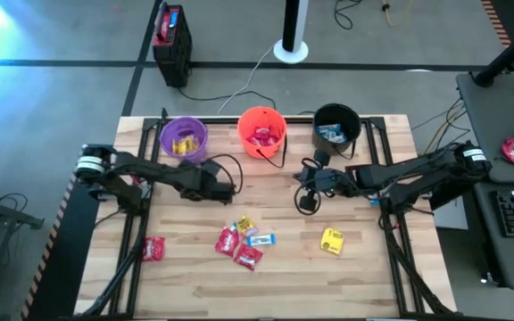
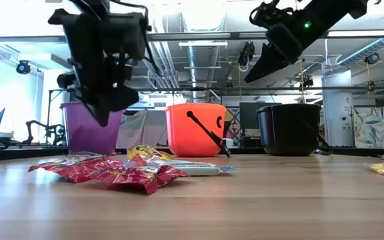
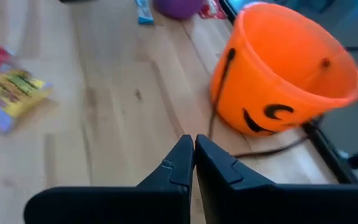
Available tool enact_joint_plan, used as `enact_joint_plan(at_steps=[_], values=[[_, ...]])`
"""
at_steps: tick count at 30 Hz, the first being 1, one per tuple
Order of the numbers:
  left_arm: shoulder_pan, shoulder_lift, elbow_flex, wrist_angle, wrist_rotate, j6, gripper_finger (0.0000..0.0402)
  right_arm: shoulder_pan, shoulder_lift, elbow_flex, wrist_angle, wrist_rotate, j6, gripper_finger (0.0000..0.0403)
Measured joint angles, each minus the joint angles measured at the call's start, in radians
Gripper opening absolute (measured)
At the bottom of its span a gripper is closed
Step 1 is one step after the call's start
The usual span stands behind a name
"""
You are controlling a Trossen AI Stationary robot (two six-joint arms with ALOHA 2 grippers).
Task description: Sort candy by brand, put in halloween buckets
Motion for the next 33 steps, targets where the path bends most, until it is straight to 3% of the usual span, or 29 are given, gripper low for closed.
enact_joint_plan(at_steps=[5,14,33], values=[[0.025,0.045,-0.008,-0.110,-0.056,-0.057,0.0000,-0.023,0.012,0.000,0.053,-0.098,0.021,0.0009],[0.096,0.173,-0.012,-0.044,-0.097,-0.019,0.0000,-0.023,0.016,0.000,0.052,-0.091,0.071,0.0009],[0.102,0.312,-0.018,0.011,-0.077,-0.049,0.0000,-0.023,0.016,0.000,0.052,-0.090,0.099,0.0009]])
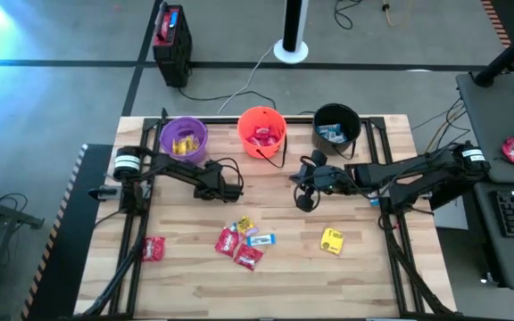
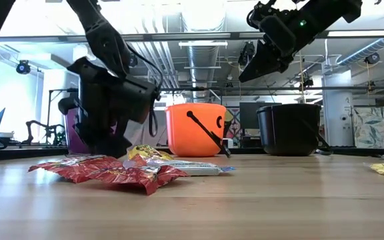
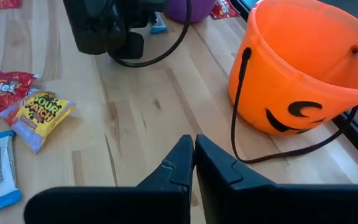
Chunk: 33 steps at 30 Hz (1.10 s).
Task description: Sort candy by brand, put in halloween buckets
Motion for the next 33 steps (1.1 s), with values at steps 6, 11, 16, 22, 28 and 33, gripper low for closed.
enact_joint_plan(at_steps=[6,11,16,22,28,33], values=[[-0.007,-0.014,0.000,0.029,0.039,0.054,0.0000,0.000,0.000,0.000,0.000,0.000,-0.017,0.0009],[-0.037,-0.032,0.007,0.079,0.150,0.172,0.0000,0.000,0.000,0.000,-0.001,0.000,-0.027,0.0009],[-0.085,-0.036,0.039,0.076,0.200,0.223,0.0000,0.000,0.000,0.000,-0.001,0.000,-0.046,0.0009],[-0.109,-0.050,0.132,0.008,0.152,0.270,0.0000,0.000,0.000,0.000,-0.001,0.000,-0.064,0.0009],[-0.036,-0.034,0.140,0.004,0.049,0.306,0.0000,0.000,0.000,0.000,-0.002,0.000,-0.067,0.0009],[0.017,-0.027,0.076,0.022,0.036,0.293,0.0000,0.000,0.000,0.000,-0.004,0.000,-0.067,0.0009]])
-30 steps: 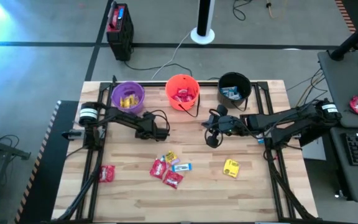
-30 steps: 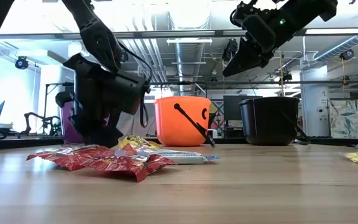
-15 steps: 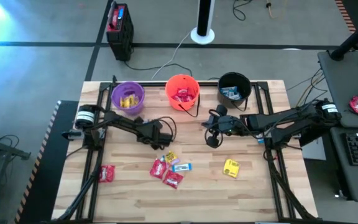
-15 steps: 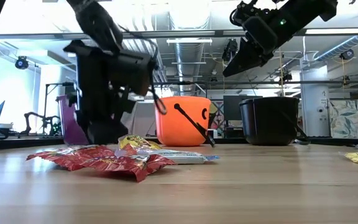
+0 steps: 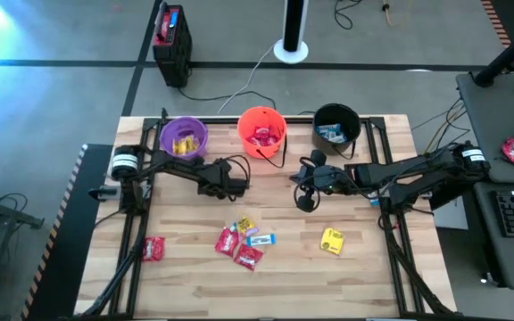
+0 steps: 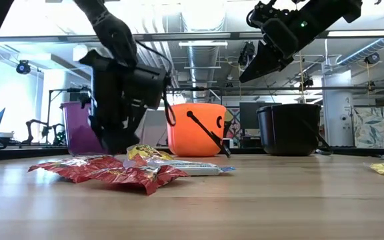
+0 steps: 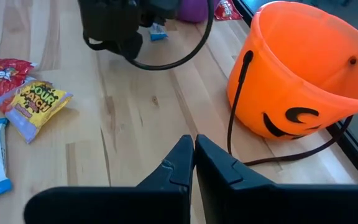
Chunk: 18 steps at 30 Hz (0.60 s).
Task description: Sort candy by brand, put in halloween buckets
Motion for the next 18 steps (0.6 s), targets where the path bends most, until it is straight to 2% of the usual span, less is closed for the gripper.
enact_joint_plan(at_steps=[10,18], values=[[-0.013,-0.005,-0.060,0.083,0.061,0.090,0.0000,0.000,0.000,0.000,0.002,0.000,-0.006,0.0009],[-0.106,-0.007,0.023,0.097,0.179,0.202,0.0000,0.000,0.000,0.000,0.002,0.000,-0.006,0.0009]])
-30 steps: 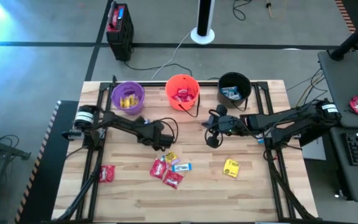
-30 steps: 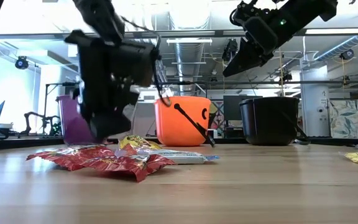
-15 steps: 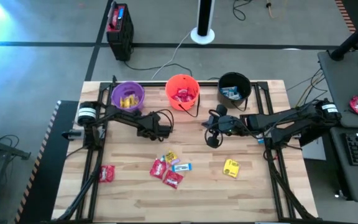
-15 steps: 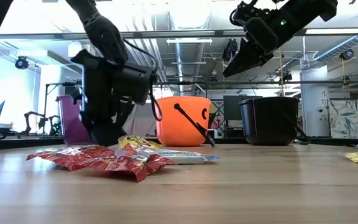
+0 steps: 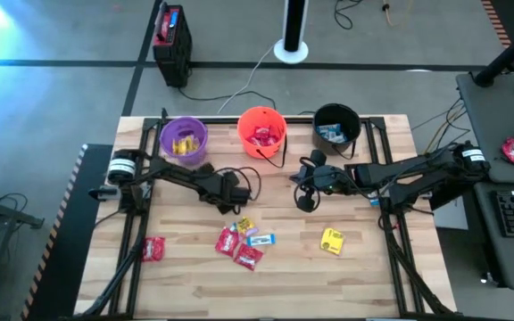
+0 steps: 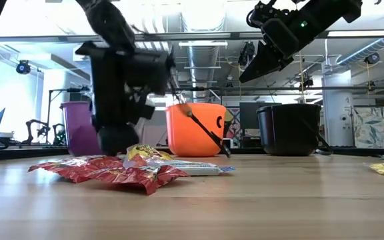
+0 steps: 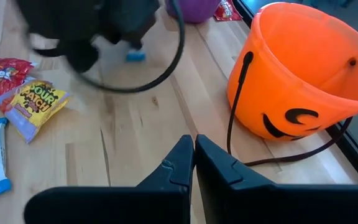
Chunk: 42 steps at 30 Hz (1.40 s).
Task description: Sort candy by brand, put in halloween buckets
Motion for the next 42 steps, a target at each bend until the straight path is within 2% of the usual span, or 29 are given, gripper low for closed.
enact_joint_plan(at_steps=[5,10,14,18,23,29,34,37,42], values=[[-0.039,0.005,0.113,0.056,0.035,0.090,0.0000,0.000,0.000,0.000,0.000,0.000,0.000,0.0009],[-0.043,0.004,0.203,-0.046,-0.061,0.116,0.0000,0.002,0.000,0.000,0.002,-0.027,0.020,0.0009],[-0.055,-0.028,0.208,-0.109,-0.121,0.116,0.0000,0.011,0.000,-0.002,0.020,-0.061,0.048,0.0009],[-0.078,-0.126,0.130,-0.086,-0.129,0.115,0.0000,0.028,0.012,-0.002,0.099,-0.060,0.040,0.0009],[-0.134,-0.327,-0.021,0.014,-0.131,0.115,0.0000,0.040,0.083,-0.001,0.235,-0.060,0.033,0.0009],[-0.220,-0.568,-0.184,0.231,-0.147,0.111,0.0000,0.040,0.215,0.009,0.340,-0.060,0.025,0.0009],[-0.276,-0.716,-0.277,0.377,-0.232,0.134,0.0000,0.042,0.350,0.123,0.350,-0.059,-0.013,0.0009],[-0.281,-0.782,-0.309,0.387,-0.254,0.168,0.0000,0.033,0.436,0.211,0.343,-0.056,-0.023,0.0010],[-0.281,-0.870,-0.339,0.388,-0.321,0.209,0.0000,-0.003,0.575,0.355,0.315,-0.110,-0.033,0.0023]])
